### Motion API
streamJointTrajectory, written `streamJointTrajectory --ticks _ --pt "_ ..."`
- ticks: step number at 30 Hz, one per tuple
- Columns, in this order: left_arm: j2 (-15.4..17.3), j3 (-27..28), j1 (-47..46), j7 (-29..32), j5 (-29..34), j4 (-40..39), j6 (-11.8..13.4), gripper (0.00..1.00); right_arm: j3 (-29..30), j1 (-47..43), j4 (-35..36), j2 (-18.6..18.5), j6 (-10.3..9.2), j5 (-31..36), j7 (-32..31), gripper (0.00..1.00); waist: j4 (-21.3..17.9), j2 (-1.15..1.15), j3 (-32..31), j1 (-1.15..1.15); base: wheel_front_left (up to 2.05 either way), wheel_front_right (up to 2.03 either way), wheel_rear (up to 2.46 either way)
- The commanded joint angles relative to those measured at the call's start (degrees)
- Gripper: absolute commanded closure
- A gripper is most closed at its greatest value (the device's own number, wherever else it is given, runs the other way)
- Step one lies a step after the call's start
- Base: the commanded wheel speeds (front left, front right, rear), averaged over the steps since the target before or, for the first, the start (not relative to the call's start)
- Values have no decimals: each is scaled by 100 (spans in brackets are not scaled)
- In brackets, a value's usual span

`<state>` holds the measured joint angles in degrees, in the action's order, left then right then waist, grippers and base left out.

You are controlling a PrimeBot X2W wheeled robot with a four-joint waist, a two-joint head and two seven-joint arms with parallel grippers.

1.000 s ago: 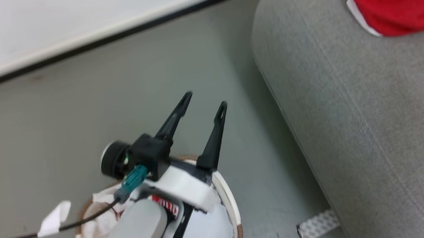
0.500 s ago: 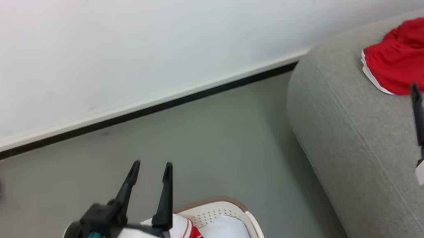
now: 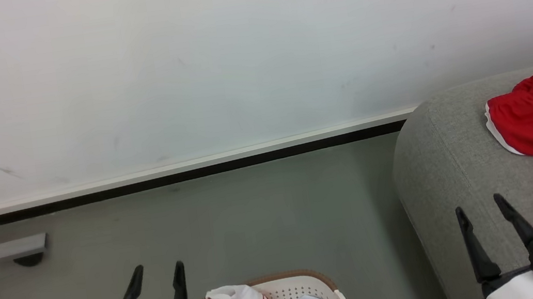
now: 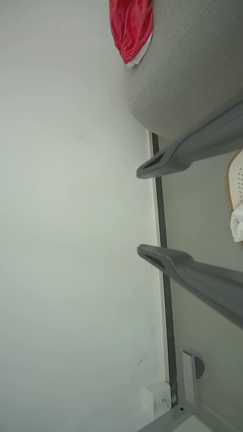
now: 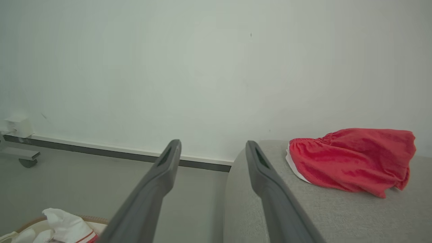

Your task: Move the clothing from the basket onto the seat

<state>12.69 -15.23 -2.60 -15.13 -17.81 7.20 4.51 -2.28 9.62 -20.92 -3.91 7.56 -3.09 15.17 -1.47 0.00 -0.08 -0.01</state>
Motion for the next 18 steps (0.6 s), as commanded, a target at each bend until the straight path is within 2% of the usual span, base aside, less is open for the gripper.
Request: streamJointTrajectory --ticks 1,11,18 --pt "-40 67 131 -2 81 -15 -30 0 -25 -131 19 -9 -14 45 -4 0 -10 0 -34 1 0 0 0" --pt "-406 665 514 -3 450 -70 -497 0 -81 -487 143 98 -15 -104 -4 0 -128 0 -120 1 0 0 0" --pt "-574 898 538 -3 672 7 -715 0 -118 -480 156 99 -15 -209 -4 0 -158 0 -109 1 0 0 0"
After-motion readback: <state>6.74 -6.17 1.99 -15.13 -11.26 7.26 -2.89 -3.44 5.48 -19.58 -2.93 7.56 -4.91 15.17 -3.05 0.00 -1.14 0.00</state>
